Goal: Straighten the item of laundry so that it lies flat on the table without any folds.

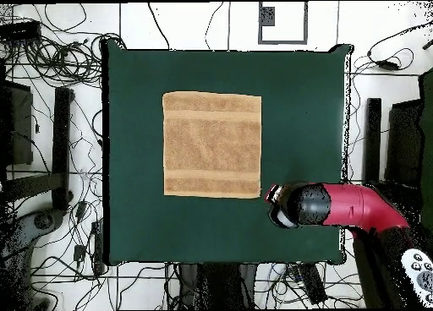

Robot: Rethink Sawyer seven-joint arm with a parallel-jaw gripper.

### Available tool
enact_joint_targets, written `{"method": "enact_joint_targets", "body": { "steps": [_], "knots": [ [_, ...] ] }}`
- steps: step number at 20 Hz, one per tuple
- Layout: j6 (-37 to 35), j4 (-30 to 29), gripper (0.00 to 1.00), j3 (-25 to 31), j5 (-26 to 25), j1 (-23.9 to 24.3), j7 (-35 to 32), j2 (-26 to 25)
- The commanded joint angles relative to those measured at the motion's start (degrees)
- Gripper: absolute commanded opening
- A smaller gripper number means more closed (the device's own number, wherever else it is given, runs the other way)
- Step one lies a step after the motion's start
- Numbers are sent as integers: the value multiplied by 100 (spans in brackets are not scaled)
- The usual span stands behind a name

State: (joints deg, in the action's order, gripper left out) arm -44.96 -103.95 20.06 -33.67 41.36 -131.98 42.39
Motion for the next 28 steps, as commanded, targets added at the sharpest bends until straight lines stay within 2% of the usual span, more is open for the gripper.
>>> {"method": "enact_joint_targets", "body": {
  "steps": [1, 6, 9, 16, 28],
  "knots": [
    [-447, -84, 100, 777, 201, -485, 1100, -169],
    [-215, 140, 100, 710, 91, -765, 754, -393],
    [-63, 166, 100, 742, 109, -774, 768, -438],
    [-144, 383, 100, 748, 267, -931, 684, -490],
    [-326, 1084, 100, 589, 466, -1345, 376, -732]
  ]
}}
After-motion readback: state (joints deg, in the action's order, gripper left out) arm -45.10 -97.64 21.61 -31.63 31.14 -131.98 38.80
